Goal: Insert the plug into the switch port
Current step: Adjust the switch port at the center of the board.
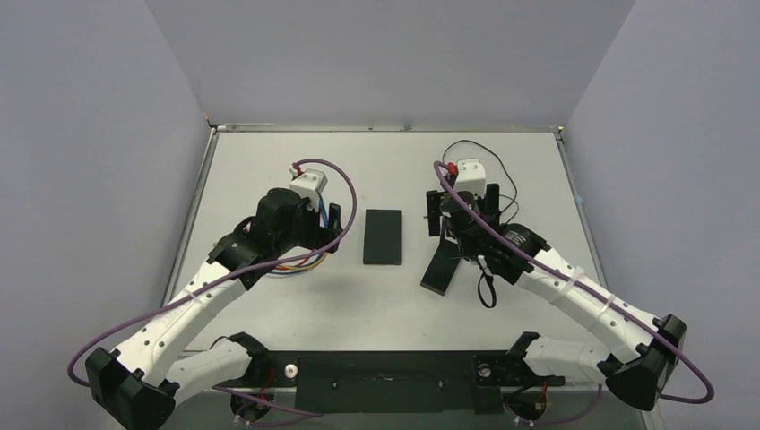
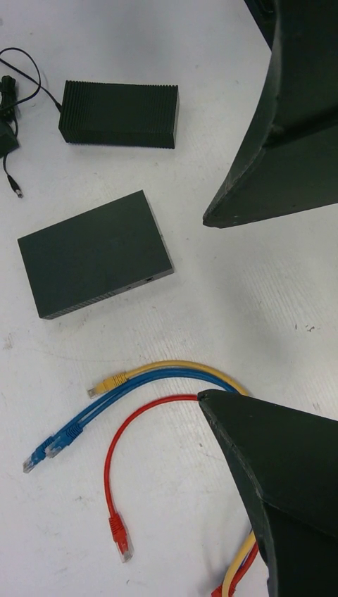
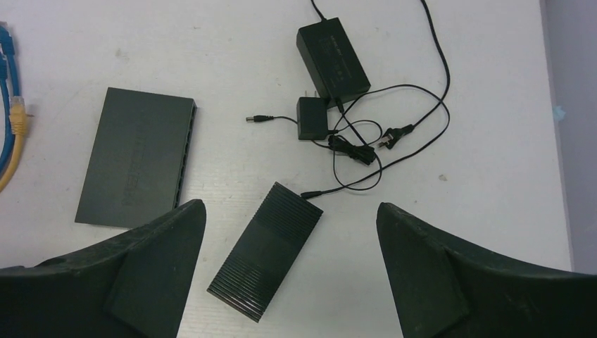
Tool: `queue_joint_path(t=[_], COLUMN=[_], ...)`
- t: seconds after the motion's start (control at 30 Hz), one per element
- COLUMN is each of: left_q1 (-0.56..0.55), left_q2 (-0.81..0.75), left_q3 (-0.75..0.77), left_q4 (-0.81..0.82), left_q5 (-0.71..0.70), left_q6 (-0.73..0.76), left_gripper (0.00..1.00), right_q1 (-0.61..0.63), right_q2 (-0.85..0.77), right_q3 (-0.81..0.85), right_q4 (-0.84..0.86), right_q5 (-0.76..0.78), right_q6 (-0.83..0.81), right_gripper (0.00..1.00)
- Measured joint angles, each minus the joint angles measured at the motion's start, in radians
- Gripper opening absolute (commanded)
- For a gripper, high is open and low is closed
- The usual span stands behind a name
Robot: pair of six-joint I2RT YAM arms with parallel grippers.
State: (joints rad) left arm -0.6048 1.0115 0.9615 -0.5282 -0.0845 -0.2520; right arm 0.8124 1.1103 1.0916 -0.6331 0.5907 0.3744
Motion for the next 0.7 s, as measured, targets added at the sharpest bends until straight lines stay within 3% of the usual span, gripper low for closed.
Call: queue_joint_path(t=[0.23,0.53,0.7], left_q1=[0.022,0.034,0.039], left_q2=[0.008,0.040,0.040], left_q3=[-0.002,-0.002,-0.002], left_q4=[0.000,-0.008,-0.008], left_q5=[-0.013,-0.012,-0.010], left_q6=[-0.018,-0.033,-0.034], left_gripper=[0.82,0.80,0.80], right_q1=[-0.015,-0.184,-0.197], right_q2=[0.124,0.243,0.282], right_q3=[0.003,-0.013,-0.047], right_q4=[0.032,0.100,0.128], right_q5=[-0.040,-0.130,-0.140], right_q6=[0.046,0.214,0.288], right_gripper=[0.84,0.82,0.83])
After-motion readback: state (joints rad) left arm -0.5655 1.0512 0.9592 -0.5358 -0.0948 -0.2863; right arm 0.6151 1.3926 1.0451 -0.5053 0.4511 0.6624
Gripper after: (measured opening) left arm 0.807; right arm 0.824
